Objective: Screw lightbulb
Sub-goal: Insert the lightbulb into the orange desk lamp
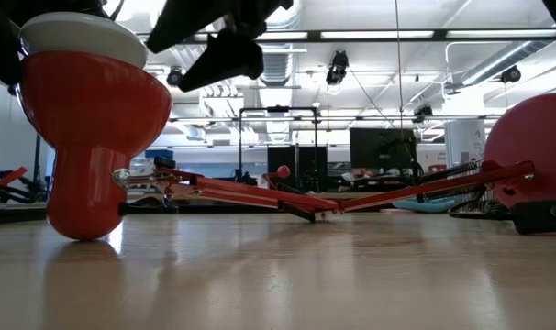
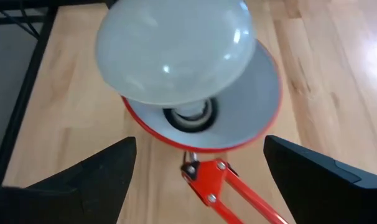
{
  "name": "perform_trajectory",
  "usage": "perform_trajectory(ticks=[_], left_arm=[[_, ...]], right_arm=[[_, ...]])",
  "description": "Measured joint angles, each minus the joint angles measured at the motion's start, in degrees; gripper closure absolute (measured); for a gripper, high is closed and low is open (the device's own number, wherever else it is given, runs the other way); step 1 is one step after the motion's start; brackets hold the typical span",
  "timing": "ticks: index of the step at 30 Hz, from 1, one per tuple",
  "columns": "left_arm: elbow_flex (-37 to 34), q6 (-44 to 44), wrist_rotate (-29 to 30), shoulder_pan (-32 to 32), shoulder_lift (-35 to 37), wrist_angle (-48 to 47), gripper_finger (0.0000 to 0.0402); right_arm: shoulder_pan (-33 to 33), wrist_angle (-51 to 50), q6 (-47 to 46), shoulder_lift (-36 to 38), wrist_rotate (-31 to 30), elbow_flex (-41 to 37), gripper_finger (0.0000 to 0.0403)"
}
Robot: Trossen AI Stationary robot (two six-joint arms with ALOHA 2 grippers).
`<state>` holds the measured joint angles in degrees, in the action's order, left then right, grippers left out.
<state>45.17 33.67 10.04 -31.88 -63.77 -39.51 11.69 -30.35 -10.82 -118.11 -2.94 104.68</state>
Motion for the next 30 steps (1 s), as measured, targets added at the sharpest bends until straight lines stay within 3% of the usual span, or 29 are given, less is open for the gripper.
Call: perform_trajectory(ticks=[13,30], left_arm=[[0.0,0.5,0.0,0.0,0.0,0.0,0.0132],[0.0,1.6,-0.1,0.0,0.0,0.0,0.0132]], right_arm=[[-3.9,-1.3,-2.4,-0.2,-1.7,0.0,0.0063],[-5.5,-1.0,-4.9,-0.9,-2.1,0.0,0.0185]])
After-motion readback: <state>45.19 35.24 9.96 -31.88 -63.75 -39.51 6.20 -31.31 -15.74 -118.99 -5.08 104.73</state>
